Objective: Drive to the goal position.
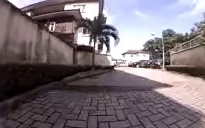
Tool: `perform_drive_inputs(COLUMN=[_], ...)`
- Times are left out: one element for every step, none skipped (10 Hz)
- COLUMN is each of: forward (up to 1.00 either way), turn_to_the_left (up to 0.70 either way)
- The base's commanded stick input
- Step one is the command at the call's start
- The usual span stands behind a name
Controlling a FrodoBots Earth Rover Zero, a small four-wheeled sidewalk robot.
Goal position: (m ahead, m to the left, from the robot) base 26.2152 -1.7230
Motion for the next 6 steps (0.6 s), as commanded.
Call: perform_drive_inputs(forward=[0.69, 0.69, 0.69, 0.69, 0.69, 0.69], turn_to_the_left=[-0.01, -0.35, -0.1, 0.03, 0.03, -0.06])
